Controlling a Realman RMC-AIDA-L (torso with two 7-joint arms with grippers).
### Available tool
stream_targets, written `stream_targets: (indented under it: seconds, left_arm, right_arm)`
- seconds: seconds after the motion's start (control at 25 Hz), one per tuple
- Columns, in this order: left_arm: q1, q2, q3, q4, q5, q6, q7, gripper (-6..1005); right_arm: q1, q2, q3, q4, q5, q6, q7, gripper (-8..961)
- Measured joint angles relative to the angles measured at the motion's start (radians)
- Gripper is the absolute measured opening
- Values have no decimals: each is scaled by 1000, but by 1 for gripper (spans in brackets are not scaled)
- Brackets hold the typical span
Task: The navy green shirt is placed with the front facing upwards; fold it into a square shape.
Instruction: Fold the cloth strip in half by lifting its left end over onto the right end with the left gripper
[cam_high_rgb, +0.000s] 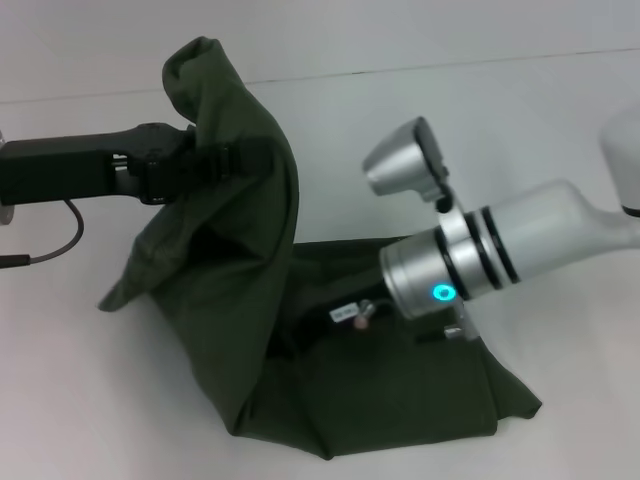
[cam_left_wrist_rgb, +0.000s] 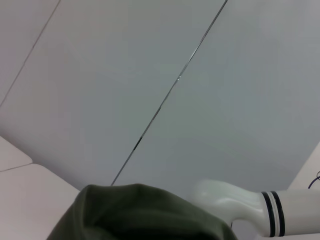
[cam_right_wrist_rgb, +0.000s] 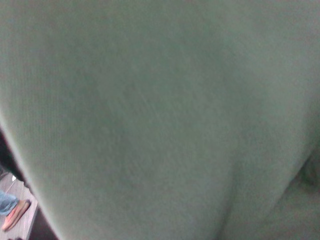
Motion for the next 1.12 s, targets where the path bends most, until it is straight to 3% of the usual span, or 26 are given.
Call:
stream_targets:
  seconds: [0.04,0.52,0.64,0.8,1.0,1.12]
  left_arm:
    - [2,0,0,0,0,0,0,41]
    - [5,-8,7,-7,6,-13,32,41]
    - [6,-18,10,-14,7,-23,56,42]
    - [2,-30,25,-34,8,-38,77,42]
    - [-4,-46,62,-47,5,-66,88,43]
    - [-7,-59,82,-49,2,-86,93,43]
  right_arm:
    - [-17,-1,0,-11,4,-7,-9,76]
    - [-285,-14,1,-203,197,-82,-105,508]
    - [-386,-18,11,-304,296,-110,-118,600]
    - [-445,-19,42,-360,344,-113,-118,721]
    - [-495,-25,157,-419,360,-148,-114,816]
    - [-509,-34,208,-435,360,-174,-108,816]
